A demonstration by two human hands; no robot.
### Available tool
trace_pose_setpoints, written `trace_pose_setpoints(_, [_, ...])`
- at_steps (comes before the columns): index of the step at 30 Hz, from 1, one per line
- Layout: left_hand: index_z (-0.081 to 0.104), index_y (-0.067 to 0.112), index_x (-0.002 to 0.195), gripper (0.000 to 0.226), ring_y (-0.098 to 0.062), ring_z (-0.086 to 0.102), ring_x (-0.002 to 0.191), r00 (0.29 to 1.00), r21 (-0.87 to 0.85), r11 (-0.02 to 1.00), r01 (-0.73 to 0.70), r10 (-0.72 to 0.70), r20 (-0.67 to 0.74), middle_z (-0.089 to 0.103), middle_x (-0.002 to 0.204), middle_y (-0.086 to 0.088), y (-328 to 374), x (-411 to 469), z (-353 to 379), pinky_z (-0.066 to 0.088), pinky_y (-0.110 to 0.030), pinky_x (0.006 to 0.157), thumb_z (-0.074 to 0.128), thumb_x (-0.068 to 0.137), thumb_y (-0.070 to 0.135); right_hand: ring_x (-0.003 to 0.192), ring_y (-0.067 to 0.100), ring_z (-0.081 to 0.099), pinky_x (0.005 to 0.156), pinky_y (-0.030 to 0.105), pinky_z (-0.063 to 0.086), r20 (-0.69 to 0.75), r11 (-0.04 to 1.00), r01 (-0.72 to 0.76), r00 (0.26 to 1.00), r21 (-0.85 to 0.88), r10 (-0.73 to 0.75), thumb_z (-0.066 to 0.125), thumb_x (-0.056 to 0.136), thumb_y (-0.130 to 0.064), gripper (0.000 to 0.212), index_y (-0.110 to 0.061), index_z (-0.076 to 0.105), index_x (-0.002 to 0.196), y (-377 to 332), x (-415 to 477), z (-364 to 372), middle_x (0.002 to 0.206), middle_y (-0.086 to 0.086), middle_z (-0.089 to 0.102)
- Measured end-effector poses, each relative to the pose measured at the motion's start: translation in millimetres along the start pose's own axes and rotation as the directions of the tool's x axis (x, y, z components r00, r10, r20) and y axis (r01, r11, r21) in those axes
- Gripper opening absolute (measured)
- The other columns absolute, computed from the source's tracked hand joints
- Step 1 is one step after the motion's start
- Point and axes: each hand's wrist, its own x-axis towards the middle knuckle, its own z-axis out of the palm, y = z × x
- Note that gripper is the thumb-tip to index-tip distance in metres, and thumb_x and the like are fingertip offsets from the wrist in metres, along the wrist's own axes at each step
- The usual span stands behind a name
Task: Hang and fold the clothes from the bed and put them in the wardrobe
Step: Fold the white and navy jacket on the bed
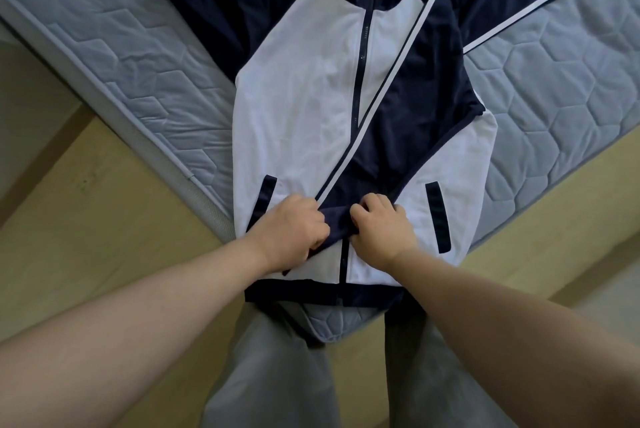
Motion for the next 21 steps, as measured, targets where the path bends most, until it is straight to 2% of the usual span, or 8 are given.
trace_pose_setpoints(2, [0.066,0.013,0.09,0.023,-0.03,0.059,0.086,0.97,0.031,0.977,0.21,-0.212,0.119,0.062,0.091,-0.004,-3,-7,7,0.048,-0.042,0.072,0.06,0.074,-0.002,0.122,0.028,0.04,0.114,0.063,0.013,0.13,0.979,0.041,0.991,-0.201,-0.015,0.055,0.088,-0.042,0.03,-0.021,0.058,0.11,1,-1,4,0.119,0.003,0.046])
trace_pose_setpoints(4, [0.056,0.017,0.118,0.028,-0.027,0.052,0.109,0.832,0.132,0.853,0.504,-0.521,0.19,0.053,0.117,-0.003,-10,-11,20,0.046,-0.04,0.087,0.058,0.092,0.026,0.125,0.031,0.036,0.111,0.074,-0.01,0.181,0.923,0.12,0.982,-0.365,-0.057,0.055,0.084,-0.046,0.034,-0.025,0.06,0.111,1,-3,6,0.12,0.005,0.045])
trace_pose_setpoints(6, [0.049,0.018,0.126,0.05,-0.026,0.05,0.117,0.665,0.085,0.714,0.695,-0.683,0.301,0.051,0.127,-0.003,-15,-14,34,0.045,-0.041,0.093,0.054,0.094,0.055,0.126,0.034,0.033,0.107,0.075,-0.017,0.217,0.874,0.169,0.973,-0.456,-0.075,0.053,0.082,-0.047,0.037,-0.028,0.063,0.112,-1,-1,6,0.121,0.007,0.045])
trace_pose_setpoints(9, [0.05,0.024,0.129,0.064,-0.024,0.058,0.114,0.511,-0.111,0.526,0.843,-0.721,0.468,0.061,0.124,0.003,-12,-16,54,0.044,-0.037,0.089,0.053,0.086,0.072,0.119,0.031,0.033,0.111,0.062,0.011,0.23,0.94,0.093,0.973,-0.329,-0.016,0.043,0.086,-0.051,0.041,-0.024,0.063,0.109,-6,5,5,0.12,0.006,0.045])
trace_pose_setpoints(12, [0.052,0.024,0.123,0.057,-0.025,0.061,0.104,0.455,-0.17,0.435,0.884,-0.721,0.523,0.064,0.117,0.001,-4,-17,65,0.046,-0.032,0.081,0.069,0.08,0.058,0.11,0.03,0.042,0.087,0.044,0.035,0.132,0.992,-0.077,0.987,-0.104,0.091,0.045,0.09,-0.045,0.036,-0.018,0.055,0.113,-11,18,1,0.117,0.006,0.046])
trace_pose_setpoints(16, [0.051,0.02,0.115,0.041,-0.021,0.055,0.087,0.402,-0.257,0.314,0.914,-0.788,0.467,0.064,0.111,-0.002,0,-24,67,0.045,-0.031,0.074,0.073,0.083,0.033,0.107,0.033,0.051,0.07,0.036,0.04,-0.05,0.902,-0.302,0.942,0.31,0.333,0.053,0.094,-0.03,0.035,-0.014,0.043,0.123,-12,42,-13,0.134,0.009,0.034])
trace_pose_setpoints(19, [0.041,0.019,0.106,0.048,-0.02,0.052,0.081,0.337,-0.216,0.266,0.939,-0.829,0.447,0.062,0.109,-0.003,2,-31,67,0.043,-0.032,0.069,0.079,0.083,0.035,0.124,0.033,0.044,0.073,0.037,0.041,-0.144,0.883,-0.316,0.912,0.346,0.383,0.055,0.092,-0.027,0.059,-0.019,0.03,0.145,-9,65,-30,0.158,0.007,0.014])
trace_pose_setpoints(21, [0.038,0.018,0.107,0.057,-0.022,0.054,0.083,0.327,-0.172,0.278,0.945,-0.807,0.492,0.059,0.111,-0.003,-1,-32,61,0.045,-0.034,0.069,0.081,0.08,0.045,0.127,0.032,0.04,0.071,0.037,0.04,-0.062,0.896,-0.341,0.926,0.286,0.372,0.056,0.092,-0.028,0.07,-0.022,0.02,0.152,-9,79,-41,0.163,0.003,0.005])
